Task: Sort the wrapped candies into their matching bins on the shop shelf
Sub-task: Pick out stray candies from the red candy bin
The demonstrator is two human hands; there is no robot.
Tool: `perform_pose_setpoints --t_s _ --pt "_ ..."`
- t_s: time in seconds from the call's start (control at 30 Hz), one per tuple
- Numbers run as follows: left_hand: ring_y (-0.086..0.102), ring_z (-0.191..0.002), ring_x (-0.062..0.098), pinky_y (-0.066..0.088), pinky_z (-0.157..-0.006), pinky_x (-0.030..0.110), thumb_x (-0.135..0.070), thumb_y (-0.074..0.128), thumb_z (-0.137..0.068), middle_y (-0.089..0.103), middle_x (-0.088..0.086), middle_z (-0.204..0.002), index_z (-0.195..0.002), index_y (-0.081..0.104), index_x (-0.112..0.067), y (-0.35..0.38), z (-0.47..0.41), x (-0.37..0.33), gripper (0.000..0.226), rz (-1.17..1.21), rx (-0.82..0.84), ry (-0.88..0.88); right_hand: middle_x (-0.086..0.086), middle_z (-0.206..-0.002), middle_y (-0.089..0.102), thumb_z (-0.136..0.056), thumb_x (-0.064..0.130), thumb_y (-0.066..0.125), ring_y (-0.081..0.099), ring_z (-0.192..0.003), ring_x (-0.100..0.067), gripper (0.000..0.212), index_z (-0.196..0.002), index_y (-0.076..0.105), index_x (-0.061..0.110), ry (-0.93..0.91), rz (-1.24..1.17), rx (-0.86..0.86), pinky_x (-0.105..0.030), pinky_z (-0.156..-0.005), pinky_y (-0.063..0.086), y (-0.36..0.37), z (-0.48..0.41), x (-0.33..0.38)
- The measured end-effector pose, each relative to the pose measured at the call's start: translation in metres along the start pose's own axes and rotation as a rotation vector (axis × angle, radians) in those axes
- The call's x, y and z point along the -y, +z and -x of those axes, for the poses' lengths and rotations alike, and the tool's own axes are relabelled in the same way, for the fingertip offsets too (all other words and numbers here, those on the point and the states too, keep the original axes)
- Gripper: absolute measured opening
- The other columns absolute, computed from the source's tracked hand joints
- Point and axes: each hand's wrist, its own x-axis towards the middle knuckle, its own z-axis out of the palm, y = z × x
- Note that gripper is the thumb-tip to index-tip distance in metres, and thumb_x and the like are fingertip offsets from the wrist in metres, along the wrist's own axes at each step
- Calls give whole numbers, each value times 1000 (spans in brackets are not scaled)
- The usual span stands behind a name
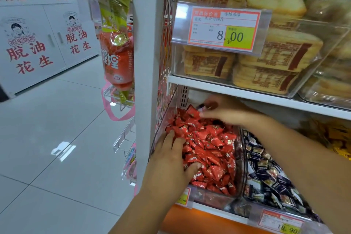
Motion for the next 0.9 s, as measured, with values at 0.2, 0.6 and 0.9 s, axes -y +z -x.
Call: perform_pose_setpoints --t_s 0.2,0.6,0.9 --pt "6 -145 13 11 -117 27 -60 51 -87 10 -7 -158 -142 28 -31 0 2 -1 67 -13 -8 -11 -5 -83 53 -95 21 56 47 -65 -17 7 -95 58 15 162 -219 -114 -23 -61 40 -14 -36 -44" --pt "3 -145 10 8 -116 23 -63 52 -85 8 -10 -157 -140 27 -33 3 0 2 67 -4 -19 3 -9 -134 55 -96 8 46 52 -118 -25 36 -130 58 12 139 456 179 -31 -97 42 21 -61 -27" --pt "4 -146 14 11 -117 28 -59 53 -86 8 -7 -158 -139 29 -31 4 1 -1 64 10 -22 -12 -8 -126 58 -96 19 47 58 -105 -23 32 -125 59 11 161 474 156 -29 -84 47 30 -60 -30"
